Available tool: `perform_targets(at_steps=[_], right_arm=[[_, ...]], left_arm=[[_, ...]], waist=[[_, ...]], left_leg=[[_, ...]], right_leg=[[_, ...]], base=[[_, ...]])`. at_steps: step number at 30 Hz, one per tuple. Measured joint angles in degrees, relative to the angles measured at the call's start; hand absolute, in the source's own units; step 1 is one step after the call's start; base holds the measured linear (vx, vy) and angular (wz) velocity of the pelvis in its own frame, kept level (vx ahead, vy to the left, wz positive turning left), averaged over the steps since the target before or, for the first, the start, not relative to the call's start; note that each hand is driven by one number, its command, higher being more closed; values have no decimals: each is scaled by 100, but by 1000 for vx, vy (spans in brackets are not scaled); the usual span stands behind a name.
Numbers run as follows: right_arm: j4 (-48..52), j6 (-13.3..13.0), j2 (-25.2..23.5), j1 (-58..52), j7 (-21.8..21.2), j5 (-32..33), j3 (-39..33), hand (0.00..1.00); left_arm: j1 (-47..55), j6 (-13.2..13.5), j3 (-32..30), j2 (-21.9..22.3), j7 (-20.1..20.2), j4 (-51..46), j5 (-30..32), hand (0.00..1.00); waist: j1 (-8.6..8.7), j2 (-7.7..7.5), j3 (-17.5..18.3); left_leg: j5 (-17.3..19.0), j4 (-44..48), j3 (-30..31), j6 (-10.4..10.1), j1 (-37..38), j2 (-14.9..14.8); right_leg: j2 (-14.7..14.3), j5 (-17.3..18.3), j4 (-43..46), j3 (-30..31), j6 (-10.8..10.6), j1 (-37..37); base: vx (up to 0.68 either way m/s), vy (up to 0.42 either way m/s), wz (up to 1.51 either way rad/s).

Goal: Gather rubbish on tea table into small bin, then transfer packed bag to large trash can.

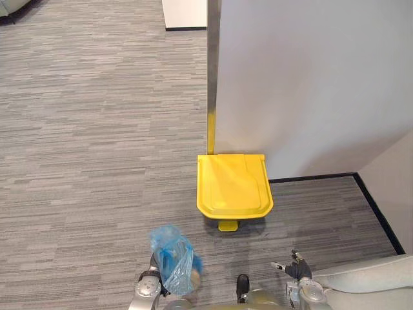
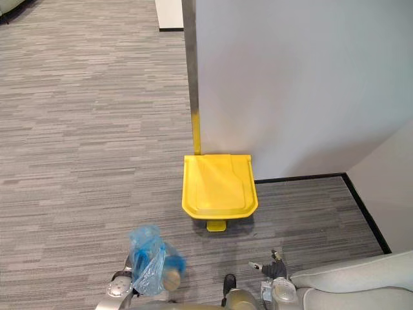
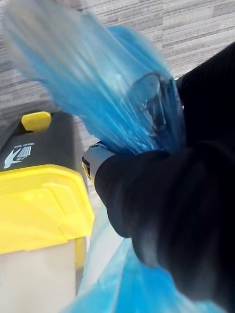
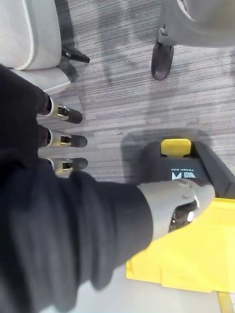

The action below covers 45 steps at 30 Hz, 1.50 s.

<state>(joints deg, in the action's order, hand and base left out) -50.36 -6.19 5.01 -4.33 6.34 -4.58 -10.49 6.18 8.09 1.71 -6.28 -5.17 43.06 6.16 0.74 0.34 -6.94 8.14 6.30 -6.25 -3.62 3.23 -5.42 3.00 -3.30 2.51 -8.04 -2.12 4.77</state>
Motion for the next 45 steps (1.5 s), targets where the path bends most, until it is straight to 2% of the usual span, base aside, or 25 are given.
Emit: perform_targets(at_steps=[7, 13, 15, 16, 18, 19, 20, 21, 22, 23, 25, 26, 27, 28, 29, 30, 31, 33, 35, 36, 37, 39, 41, 45], right_arm=[[-3, -3, 1, -13, 0, 11, -23, 0], [-2, -2, 11, 3, 21, 48, -26, 0], [6, -2, 16, 29, 23, 52, -30, 0], [15, -1, 9, 97, 25, 55, -28, 0], [38, 3, -9, 31, 31, 79, -36, 0], [66, 6, -16, -24, 33, 103, -51, 0], [159, 15, -25, -114, 50, 158, -112, 0], [288, 13, -42, -158, 95, 191, -132, 0], [350, 10, -57, -193, 96, 213, -155, 0], [433, 11, -80, -209, 98, 237, -170, 0], [596, 6, -145, -215, 111, 286, -262, 0], [665, 4, -154, -201, 114, 329, -270, 0], [686, 9, -167, -186, 119, 408, -276, 0], [686, 10, -185, -199, 119, 417, -279, 0], [688, 26, -161, -210, 124, 428, -350, 0], [700, 28, -172, -167, 122, 432, -449, 0], [847, 29, -225, -122, 125, 462, -612, 0], [1024, 30, -238, -208, 114, 525, -759, 0], [1146, 26, -232, -409, 123, 712, -1050, 0], [1146, 26, -227, -400, 123, 759, -1112, 0], [1150, 26, -230, -306, 122, 876, -1167, 0], [1155, 25, -248, -281, 122, 971, -1167, 0], [1152, 24, -266, -256, 122, 1102, -1159, 0], [1132, 22, -355, -205, 109, 1182, -963, 0]], left_arm=[[8, 2, -4, -240, -28, 2, -1, 100], [21, 1, 3, -198, -23, 29, -5, 100], [22, 0, 4, -174, -20, 20, -5, 100], [64, -1, 11, -158, -14, -37, -14, 100], [111, -5, 95, -155, -1, -59, -36, 100], [123, -5, 138, -155, 1, -69, -37, 100], [113, -5, 244, -154, 4, -101, -42, 100], [105, -9, 262, -134, 4, -214, -48, 100], [85, -9, 262, -84, 1, -277, -51, 100], [4, -10, 260, -81, -16, -316, -66, 100], [-195, -11, 268, -155, -16, -316, -91, 100], [-358, -12, 249, -186, -18, -318, -92, 100], [-465, -13, 220, -184, -40, -376, -91, 100], [-470, -12, 210, -194, -50, -449, -90, 100], [-542, -15, 167, -145, -107, -474, -89, 100], [-573, -15, 161, -91, -128, -476, -88, 100], [-624, -13, 166, -35, -127, -479, -88, 100], [-621, -13, 169, -12, -128, -483, -88, 100], [-609, -11, 152, 27, -132, -516, -89, 100], [-609, -9, 115, 44, -135, -551, -89, 100], [-611, -8, 53, 53, -133, -678, -88, 100], [-604, -8, 41, 67, -131, -729, -91, 100], [-532, -5, 1, 126, -122, -933, -90, 100], [-387, -3, 12, 149, -88, -1014, -91, 100]], waist=[[-6, -32, 16], [-5, -79, 4], [-16, -93, 9], [-43, -108, 8], [1, -187, -23], [4, -208, -28], [30, -227, -56], [50, -151, -149], [57, -165, -158], [10, -137, -182], [-5, -201, -242], [3, -256, -322], [-1, -315, -395], [1, -381, -410], [2, -381, -445], [-7, -280, -506], [9, -167, -588], [8, -141, -616], [1, -126, -603], [-3, -109, -594], [11, -93, -601], [39, -90, -597], [100, -93, -587], [156, -89, -450]], left_leg=[[-239, -247, 290, -58, -54, 52], [-159, -217, 286, -63, -139, 37], [-64, -144, 220, -63, -207, 35], [78, 86, 151, -8, -364, 29], [330, 450, 153, 41, -354, 87], [400, 513, 202, 68, -299, 108], [474, 528, 336, 177, -132, 112], [550, 587, 453, 266, 28, 113], [643, 673, 486, 282, 69, 80], [822, 878, 517, 289, 133, -48], [1033, 1077, 605, 280, 265, -96], [1173, 1229, 618, 251, 365, -113], [1392, 1390, 589, 112, 456, -105], [1511, 1468, 588, 49, 512, -81], [1723, 1606, 618, -67, 632, -159], [1724, 1629, 575, -72, 659, -233], [1633, 1623, 489, -136, 677, -303], [1487, 1642, 422, -131, 809, -339], [1478, 1689, 440, -128, 1118, -432], [1474, 1697, 442, -135, 1129, -465], [1372, 1695, 440, -295, 1069, -542], [1260, 1669, 430, -317, 1004, -574], [1165, 1401, 318, -457, 1064, -586], [1147, 977, 127, -492, 1027, -628]], right_leg=[[13, -339, -629, -244, -1, -260], [-12, -326, -687, -157, -13, -221], [-11, -216, -534, -52, -110, -73], [24, 128, 106, 149, -222, 306], [194, 606, 1077, 159, -463, 570], [267, 689, 1316, 119, -534, 568], [414, 774, 1999, 25, -671, 687], [519, 882, 2961, -56, -906, 1149], [504, 1048, 3121, -55, -788, 1266], [433, 1153, 2990, -145, -580, 1393], [386, 1089, 2474, -278, -512, 1592], [324, 869, 1851, -306, -428, 1660], [270, 757, 1314, -313, -366, 1637], [263, 786, 1198, -280, -367, 1631], [203, 492, 1404, -165, -294, 1636], [146, 568, 1546, -175, -372, 1658], [109, 727, 1812, -214, -265, 1724], [172, 1014, 2384, -234, -152, 1834], [238, 1615, 3179, -308, -56, 1840], [214, 1671, 3232, -327, -20, 1850], [164, 1704, 3213, -372, -14, 1883], [126, 1649, 3094, -413, 72, 1871], [131, 1622, 2992, -435, 96, 1873], [127, 1462, 2753, -516, 88, 1978]], base=[[-98, -32, 18], [-50, -18, -2], [-9, 33, -25], [20, 68, -22], [62, 90, 0], [122, 73, 36], [118, 67, 50], [130, 52, 49], [144, 51, 36], [208, 19, 26], [270, -41, 27], [349, -138, 25], [379, -169, 25], [282, -146, 23], [244, -103, 13], [351, -129, 12], [388, -138, 4], [329, -144, 15], [265, -132, 21], [245, -144, -2], [173, -119, -5], [119, -94, -1], [78, -49, 3], [-3, 12, 7]])
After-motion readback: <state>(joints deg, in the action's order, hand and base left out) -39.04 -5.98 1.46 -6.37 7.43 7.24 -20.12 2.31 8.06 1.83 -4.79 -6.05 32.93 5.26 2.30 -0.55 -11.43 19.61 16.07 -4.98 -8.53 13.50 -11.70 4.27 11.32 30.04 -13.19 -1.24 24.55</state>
